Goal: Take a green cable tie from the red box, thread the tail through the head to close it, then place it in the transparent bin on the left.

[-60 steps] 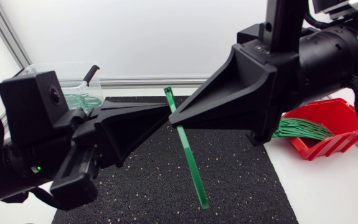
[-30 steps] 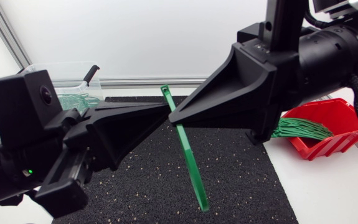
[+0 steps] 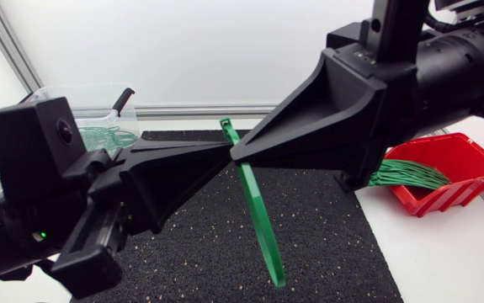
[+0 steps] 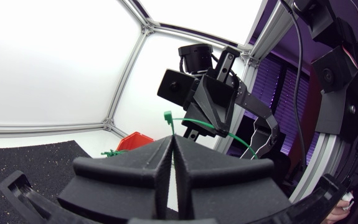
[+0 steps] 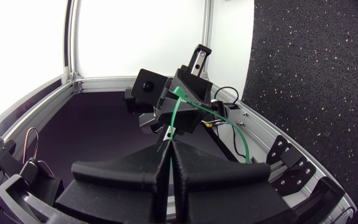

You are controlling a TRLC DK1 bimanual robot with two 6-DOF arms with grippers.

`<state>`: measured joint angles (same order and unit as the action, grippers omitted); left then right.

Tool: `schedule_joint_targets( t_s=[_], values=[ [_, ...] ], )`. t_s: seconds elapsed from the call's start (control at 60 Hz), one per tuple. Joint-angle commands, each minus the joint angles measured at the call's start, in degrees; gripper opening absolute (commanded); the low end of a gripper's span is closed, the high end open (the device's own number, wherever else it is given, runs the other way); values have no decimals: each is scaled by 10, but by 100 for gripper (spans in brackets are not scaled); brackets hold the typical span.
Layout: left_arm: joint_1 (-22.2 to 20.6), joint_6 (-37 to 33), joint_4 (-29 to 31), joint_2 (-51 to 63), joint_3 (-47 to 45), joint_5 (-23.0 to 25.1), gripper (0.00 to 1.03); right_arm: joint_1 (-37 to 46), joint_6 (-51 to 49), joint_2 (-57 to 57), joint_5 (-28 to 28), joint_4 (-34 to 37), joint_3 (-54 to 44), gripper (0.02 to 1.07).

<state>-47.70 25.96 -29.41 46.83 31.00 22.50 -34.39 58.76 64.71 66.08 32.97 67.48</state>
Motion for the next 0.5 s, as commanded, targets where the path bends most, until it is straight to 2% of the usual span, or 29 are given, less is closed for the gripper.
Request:
schedule_joint_targets(
  t_s=[0.0,0.483],
  values=[
    [0,14,-9,5,-7,8,4,2,17,-5,-5,-5,4,8],
    [19,12,-16,17,0,8,4,-4,17,-12,-5,-5,-13,8]
  ],
)
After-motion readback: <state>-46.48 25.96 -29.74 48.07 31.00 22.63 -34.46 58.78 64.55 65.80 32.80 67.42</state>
